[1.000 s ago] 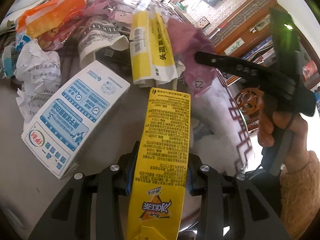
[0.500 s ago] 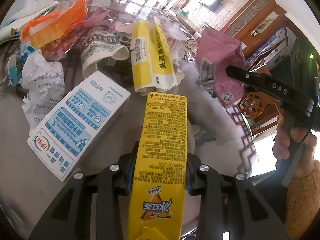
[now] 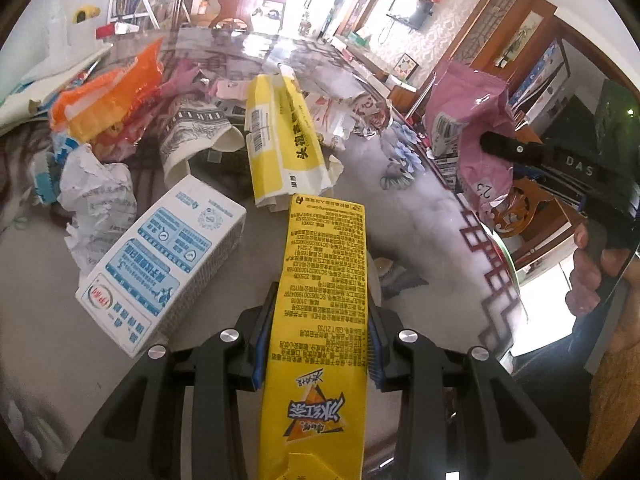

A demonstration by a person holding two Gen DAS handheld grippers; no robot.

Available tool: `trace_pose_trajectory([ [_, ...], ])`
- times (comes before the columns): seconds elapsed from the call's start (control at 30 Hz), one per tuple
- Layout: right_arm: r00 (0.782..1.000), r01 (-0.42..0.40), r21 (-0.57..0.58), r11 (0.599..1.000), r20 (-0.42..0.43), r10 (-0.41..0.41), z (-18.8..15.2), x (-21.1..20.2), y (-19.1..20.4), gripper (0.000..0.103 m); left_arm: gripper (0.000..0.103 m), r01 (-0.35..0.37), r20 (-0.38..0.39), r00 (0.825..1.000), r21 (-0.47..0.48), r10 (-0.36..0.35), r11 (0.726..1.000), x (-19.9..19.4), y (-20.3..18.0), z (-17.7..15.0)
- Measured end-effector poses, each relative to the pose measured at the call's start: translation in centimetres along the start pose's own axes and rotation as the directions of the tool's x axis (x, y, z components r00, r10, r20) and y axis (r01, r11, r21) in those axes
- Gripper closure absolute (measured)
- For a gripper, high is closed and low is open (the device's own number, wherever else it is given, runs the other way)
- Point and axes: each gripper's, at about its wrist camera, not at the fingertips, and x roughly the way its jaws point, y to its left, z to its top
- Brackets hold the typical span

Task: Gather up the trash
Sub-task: 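Grasp the pink cookie bag with the right tool while the left tool holds the carton, then carry the carton and cookie bag to the red bucket and release both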

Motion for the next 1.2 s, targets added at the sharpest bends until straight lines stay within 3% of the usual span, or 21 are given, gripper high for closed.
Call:
trace_pose_trajectory([
  [0.23, 1.000, 0.002, 0.048, 0.999, 0.031, -0.004, -1.6, -2.1, -1.1, 0.071, 0.069, -0.022, 0.031, 0.999, -0.010, 0.022, 1.000, -1.7, -1.8, -0.1],
  [0.47, 0.999, -0.008, 0.168, 0.986, 0.050, -0.001, -2.9, -3.5, -3.4, 0.071, 0.069, -0.020, 0.099, 0.995, 0.011, 0.019, 1.000, -3.0, -3.6, 0.9],
  [0.7, 0.996, 0.078, 0.200, 0.977, 0.031, -0.086, -3.8, -3.2, -5.7, 0.071, 0.069, 0.066, 0.153, 0.986, 0.029, -0.070, 0.997, -2.2, -6.3, 3.4],
  [0.9, 0.989, 0.135, 0.250, 0.959, 0.018, -0.143, -5.0, -3.7, -9.4, 0.071, 0.069, 0.110, 0.137, 0.983, 0.071, -0.119, 0.991, 0.0, -9.4, 4.2],
  [1.2, 0.990, 0.120, 0.343, 0.931, 0.033, -0.140, -4.9, -4.2, -11.9, 0.071, 0.069, 0.134, 0.099, 0.985, 0.100, -0.144, 0.986, 2.3, -12.3, 4.5],
])
